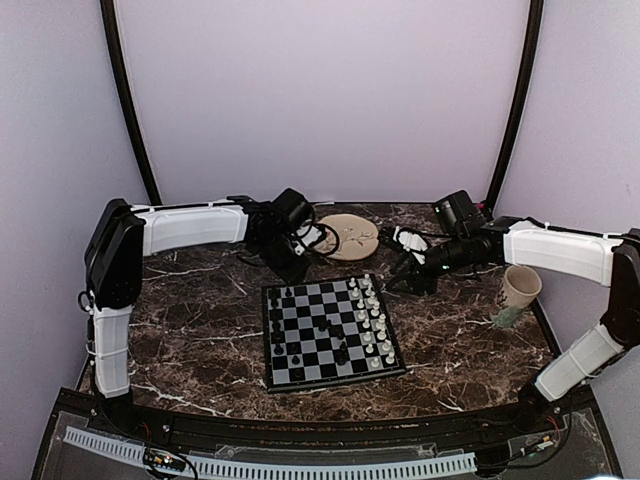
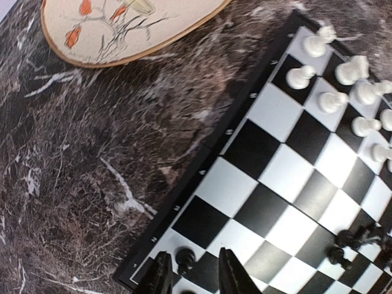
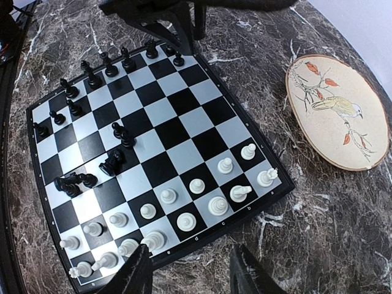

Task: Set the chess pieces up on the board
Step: Place the pawn at h7, then pick up the pawn from the chessboard.

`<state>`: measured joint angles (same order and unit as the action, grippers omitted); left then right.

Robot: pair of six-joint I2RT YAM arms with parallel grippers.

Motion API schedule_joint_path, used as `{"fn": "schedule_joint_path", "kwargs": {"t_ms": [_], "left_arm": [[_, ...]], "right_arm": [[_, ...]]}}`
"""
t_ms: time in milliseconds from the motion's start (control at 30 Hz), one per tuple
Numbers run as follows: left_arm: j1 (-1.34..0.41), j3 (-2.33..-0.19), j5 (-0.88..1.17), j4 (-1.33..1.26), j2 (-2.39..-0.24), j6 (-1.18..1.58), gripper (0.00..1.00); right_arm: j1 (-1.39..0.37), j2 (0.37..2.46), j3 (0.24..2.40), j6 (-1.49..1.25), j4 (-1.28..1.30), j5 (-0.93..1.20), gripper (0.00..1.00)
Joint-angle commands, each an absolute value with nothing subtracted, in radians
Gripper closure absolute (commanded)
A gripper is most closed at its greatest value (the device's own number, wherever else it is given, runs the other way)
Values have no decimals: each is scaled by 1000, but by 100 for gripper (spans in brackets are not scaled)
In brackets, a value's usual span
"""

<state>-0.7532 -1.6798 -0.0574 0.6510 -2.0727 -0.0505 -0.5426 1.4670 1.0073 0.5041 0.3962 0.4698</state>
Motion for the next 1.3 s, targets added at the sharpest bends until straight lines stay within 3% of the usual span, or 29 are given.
{"fn": "schedule_joint_path", "kwargs": {"t_ms": [0, 267, 867, 1267], "left_arm": [[-820, -1606, 47, 580, -1911, -135, 72], [-916, -1538, 116, 588, -1888, -170, 71], [-920, -1530, 142, 594, -2038, -211, 66], [-920, -1578, 118, 673, -2082, -195, 84]], "right_arm": [[-535, 1464, 1005, 511, 367, 447, 56], [-533, 1431, 981, 510, 329, 382, 56], [-527, 1413, 962, 520, 312, 367, 55], [-526, 1406, 952, 529, 310, 370, 55]]}}
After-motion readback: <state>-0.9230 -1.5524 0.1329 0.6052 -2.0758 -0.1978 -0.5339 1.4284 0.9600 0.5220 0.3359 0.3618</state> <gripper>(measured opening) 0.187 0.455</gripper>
